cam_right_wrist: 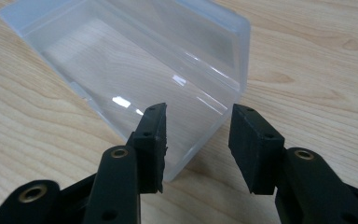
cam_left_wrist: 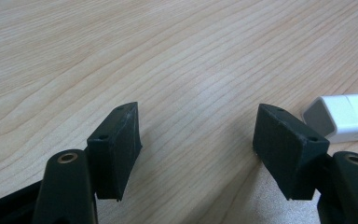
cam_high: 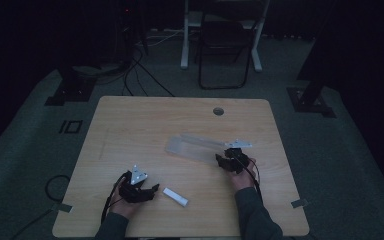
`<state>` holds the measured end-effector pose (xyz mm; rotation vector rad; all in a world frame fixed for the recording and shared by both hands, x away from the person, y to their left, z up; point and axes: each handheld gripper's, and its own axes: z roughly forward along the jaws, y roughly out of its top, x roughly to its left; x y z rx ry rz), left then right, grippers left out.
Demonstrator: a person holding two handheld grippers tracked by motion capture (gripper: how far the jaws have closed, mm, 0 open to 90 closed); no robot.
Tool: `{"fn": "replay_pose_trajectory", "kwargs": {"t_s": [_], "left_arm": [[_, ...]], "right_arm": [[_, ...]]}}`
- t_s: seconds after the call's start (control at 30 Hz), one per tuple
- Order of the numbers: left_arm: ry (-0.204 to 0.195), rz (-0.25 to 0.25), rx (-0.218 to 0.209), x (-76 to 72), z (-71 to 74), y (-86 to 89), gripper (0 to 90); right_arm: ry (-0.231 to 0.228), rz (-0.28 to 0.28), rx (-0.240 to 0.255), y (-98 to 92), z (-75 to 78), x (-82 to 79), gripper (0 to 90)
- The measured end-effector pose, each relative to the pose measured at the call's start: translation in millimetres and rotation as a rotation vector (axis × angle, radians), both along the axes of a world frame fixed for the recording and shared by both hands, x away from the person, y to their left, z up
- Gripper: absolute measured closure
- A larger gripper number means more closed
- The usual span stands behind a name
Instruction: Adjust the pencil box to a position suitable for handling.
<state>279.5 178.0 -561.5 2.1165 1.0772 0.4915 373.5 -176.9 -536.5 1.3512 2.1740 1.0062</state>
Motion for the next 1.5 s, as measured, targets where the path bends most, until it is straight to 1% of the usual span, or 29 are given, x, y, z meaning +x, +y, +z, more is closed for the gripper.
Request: {"fn": "replay_pose_trajectory", "kwargs": {"t_s": [0.33, 0.4, 0.43, 0.47, 0.57, 0.6, 0.87, 1.07, 1.1, 1.13, 1.17, 1.23, 1.27, 1.37, 1.5], "left_arm": [[0.0, -0.001, 0.0, -0.3, 0.0, -0.4, 32.1], [-0.001, -0.004, 0.001, -0.2, 0.0, -0.5, 32.1], [-0.001, -0.004, 0.001, -0.2, 0.0, -0.5, 32.1], [-0.001, -0.005, 0.001, -0.2, 0.0, -0.5, 32.1], [-0.001, -0.006, 0.002, -0.2, 0.0, -0.5, 32.1], [-0.001, -0.006, 0.002, -0.2, 0.0, -0.6, 32.1], [-0.001, -0.007, 0.003, -0.2, 0.1, -0.6, 32.1], [-0.005, -0.003, 0.003, -1.2, 0.0, -1.3, 32.9], [-0.009, -0.003, 0.011, -1.9, 0.2, -1.5, 32.9], [-0.032, -0.005, 0.036, -4.4, 0.8, -3.3, 33.1], [-0.032, -0.005, 0.036, -4.4, 0.8, -3.3, 33.3], [-0.048, -0.006, 0.056, -6.2, 1.4, -4.8, 34.6], [-0.049, -0.006, 0.065, -7.0, 1.9, -5.6, 34.6], [-0.046, -0.002, 0.067, -7.0, 2.1, -5.6, 32.5], [-0.045, 0.016, 0.07, -6.3, 2.5, -4.8, 29.8]], "right_arm": [[0.034, -0.026, 0.001, 2.4, -8.7, 7.7, 59.4], [0.041, -0.029, 0.0, 1.7, -10.6, 9.4, 62.3], [0.041, -0.029, 0.0, 1.7, -10.6, 9.4, 62.3], [0.05, -0.032, 0.008, 1.4, -11.7, 10.4, 64.2], [0.055, -0.034, 0.019, 1.0, -12.7, 11.3, 66.1], [0.06, -0.044, 0.019, 0.6, -13.4, 12.2, 68.1], [0.064, -0.055, 0.036, 0.6, -14.0, 15.2, 71.1], [0.067, -0.041, 0.035, 7.9, -13.5, 18.0, 74.4], [0.067, -0.041, 0.035, 7.9, -13.5, 18.0, 74.4], [0.068, -0.033, 0.039, 10.8, -13.8, 18.3, 74.7], [0.068, -0.033, 0.039, 10.8, -13.8, 18.3, 74.7], [0.069, -0.021, 0.04, 13.9, -13.9, 18.3, 75.2], [0.068, -0.017, 0.04, 15.0, -13.9, 18.4, 75.6], [0.068, -0.006, 0.037, 17.2, -13.8, 18.6, 76.6], [0.068, 0.01, 0.037, 22.3, -13.8, 18.1, 78.6]]}}
